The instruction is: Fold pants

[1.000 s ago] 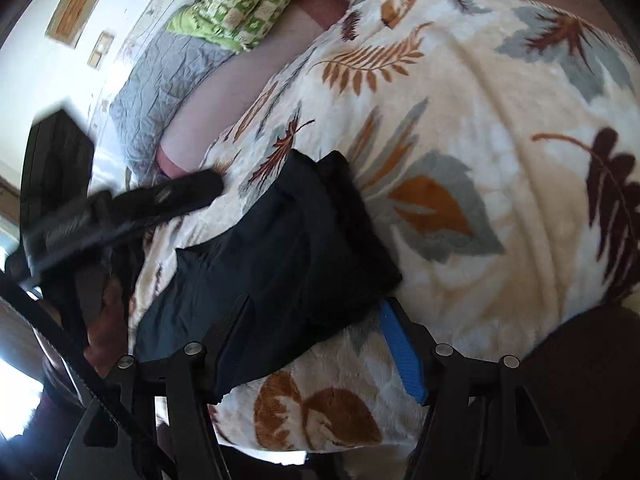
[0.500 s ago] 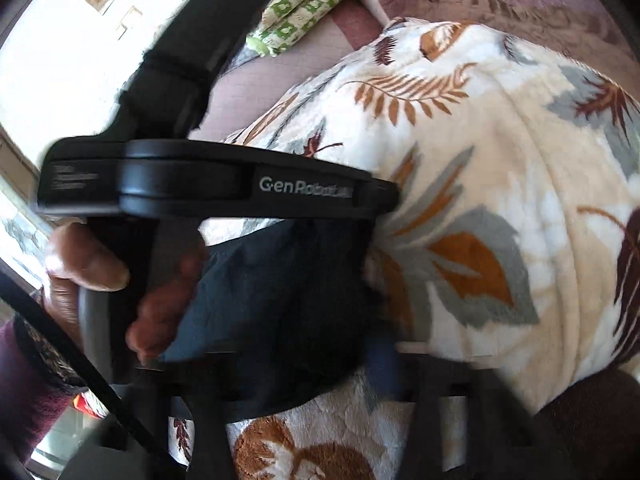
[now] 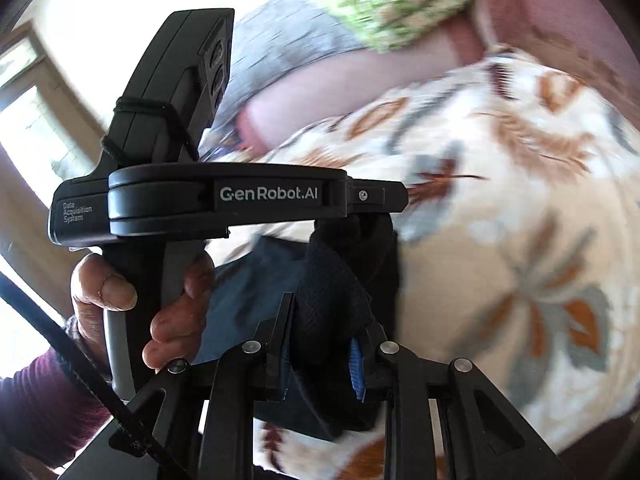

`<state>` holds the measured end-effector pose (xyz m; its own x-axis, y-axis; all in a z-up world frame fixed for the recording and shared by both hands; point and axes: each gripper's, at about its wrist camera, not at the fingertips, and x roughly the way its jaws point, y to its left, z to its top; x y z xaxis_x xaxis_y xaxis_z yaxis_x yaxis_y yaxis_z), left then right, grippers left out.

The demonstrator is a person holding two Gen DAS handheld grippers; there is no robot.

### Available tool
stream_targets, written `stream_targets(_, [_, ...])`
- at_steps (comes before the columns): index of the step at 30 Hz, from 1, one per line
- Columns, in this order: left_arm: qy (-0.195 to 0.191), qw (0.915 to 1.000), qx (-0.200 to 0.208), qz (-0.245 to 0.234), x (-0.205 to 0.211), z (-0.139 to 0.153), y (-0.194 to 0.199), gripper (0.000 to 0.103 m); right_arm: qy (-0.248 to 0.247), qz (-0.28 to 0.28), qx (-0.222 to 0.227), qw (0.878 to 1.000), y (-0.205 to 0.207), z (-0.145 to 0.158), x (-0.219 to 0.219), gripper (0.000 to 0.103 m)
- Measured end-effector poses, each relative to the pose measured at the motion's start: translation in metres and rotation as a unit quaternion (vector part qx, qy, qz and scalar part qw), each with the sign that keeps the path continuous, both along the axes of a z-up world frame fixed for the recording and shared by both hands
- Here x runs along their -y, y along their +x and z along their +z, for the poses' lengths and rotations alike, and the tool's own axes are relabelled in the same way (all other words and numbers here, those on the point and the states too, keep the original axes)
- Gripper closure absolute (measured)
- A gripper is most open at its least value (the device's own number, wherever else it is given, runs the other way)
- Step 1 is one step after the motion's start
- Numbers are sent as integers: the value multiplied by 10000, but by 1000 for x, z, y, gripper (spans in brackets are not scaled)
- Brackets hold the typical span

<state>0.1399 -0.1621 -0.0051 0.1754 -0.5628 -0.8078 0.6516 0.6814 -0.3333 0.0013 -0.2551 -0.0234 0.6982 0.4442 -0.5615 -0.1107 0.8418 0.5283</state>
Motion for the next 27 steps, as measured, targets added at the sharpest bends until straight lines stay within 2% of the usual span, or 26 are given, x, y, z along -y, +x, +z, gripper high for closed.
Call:
stream_targets(3, [-212, 9980, -222, 549, -51, -8, 10, 94, -94, 478, -68, 9988, 19, 1, -38, 78])
stream_targets(9, [-575, 9864, -654, 1397, -127, -33, 18, 94, -543, 1224, -306, 9905, 50, -16, -109, 78])
stream_targets(15, [-773, 9766, -591, 1917, -174, -35, 8, 92, -915, 1627, -560, 9808, 66, -37, -154, 78])
stream_targets(17, [-808, 9716, -551, 2153, -190, -33, 4, 82, -1045, 1730, -563, 9777, 70, -41, -165, 75])
stream_targets(18, [-839, 9685, -515, 2289, -199, -31, 2, 72, -1087, 1759, -559, 9768, 75, -43, -167, 72])
stream_targets(20, [-929, 9601, -409, 2605, -218, -25, -4, 59, -1051, 1808, -559, 9763, 80, -45, -169, 64])
stream_targets(24, [-1166, 9386, -358, 3226, -262, -16, -19, 50, -887, 1997, -510, 9745, 68, -35, -171, 45])
stream_targets(25, [-1205, 9340, -362, 3344, -270, -15, -22, 46, -852, 2074, -455, 9735, 65, -30, -170, 42])
stream_targets(27, [-1282, 9248, -385, 3562, -286, -15, -28, 46, -794, 2241, -309, 9708, 53, -19, -170, 36])
